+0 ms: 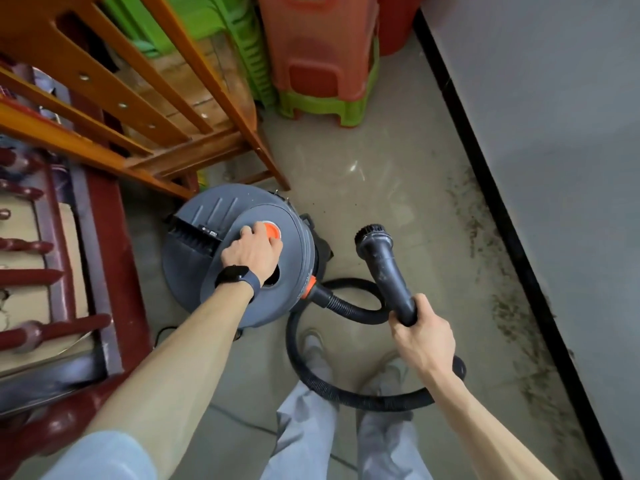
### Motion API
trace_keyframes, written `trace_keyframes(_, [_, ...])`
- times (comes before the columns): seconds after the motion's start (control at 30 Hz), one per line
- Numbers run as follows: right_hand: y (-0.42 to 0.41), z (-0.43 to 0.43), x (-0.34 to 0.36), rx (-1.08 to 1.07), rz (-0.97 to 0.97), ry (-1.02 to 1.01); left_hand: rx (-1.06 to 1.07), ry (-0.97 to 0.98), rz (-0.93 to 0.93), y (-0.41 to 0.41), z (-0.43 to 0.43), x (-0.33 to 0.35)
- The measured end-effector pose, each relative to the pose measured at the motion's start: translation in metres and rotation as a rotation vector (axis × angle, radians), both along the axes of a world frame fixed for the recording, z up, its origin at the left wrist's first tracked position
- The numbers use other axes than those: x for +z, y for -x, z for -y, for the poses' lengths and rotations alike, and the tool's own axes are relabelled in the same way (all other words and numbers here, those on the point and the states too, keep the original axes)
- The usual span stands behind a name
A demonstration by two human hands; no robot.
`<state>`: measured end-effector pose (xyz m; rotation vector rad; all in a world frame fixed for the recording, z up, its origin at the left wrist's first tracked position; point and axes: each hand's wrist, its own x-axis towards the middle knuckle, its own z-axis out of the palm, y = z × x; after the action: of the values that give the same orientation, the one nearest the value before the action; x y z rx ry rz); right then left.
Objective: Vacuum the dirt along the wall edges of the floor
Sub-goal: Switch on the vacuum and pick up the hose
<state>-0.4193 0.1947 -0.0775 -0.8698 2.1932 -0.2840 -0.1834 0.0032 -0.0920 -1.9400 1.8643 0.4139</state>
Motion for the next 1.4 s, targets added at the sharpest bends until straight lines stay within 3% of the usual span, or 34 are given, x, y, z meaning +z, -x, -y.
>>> trace_keyframes(0.3, [-0.010, 0.001, 0.002, 0.021, 0.025, 0.033, -0.013, -0.002, 0.019, 0.004, 0.000, 0.005])
trace_keyframes(0.53, [-0.019, 0.009, 0.005, 0.079, 0.024, 0.044, 0.106, -0.024, 0.001, 0.010, 0.001, 0.006])
trace_keyframes(0.7, [-0.024, 0.023, 0.014, 0.122, 0.040, 0.083, 0.286, -0.019, -0.181, 0.003, -0.012, 0.003])
trace_keyframes(0.8, [-0.026, 0.030, 0.021, 0.153, 0.052, 0.086, 0.357, 0.171, -0.267, -0.016, -0.047, 0.005])
trace_keyframes(0.93, [-0.031, 0.036, 0.027, 0.206, 0.062, 0.078, 0.497, 0.343, -0.177, -0.043, -0.102, 0.005])
trace_keyframes(1.27, [-0.040, 0.032, 0.022, 0.279, 0.063, 0.043, 0.650, 0.219, -0.101, -0.039, -0.110, -0.014])
trace_keyframes(1.4, [-0.038, 0.031, 0.021, 0.290, 0.044, 0.035, 0.479, 0.248, -0.063, -0.043, -0.114, -0.013])
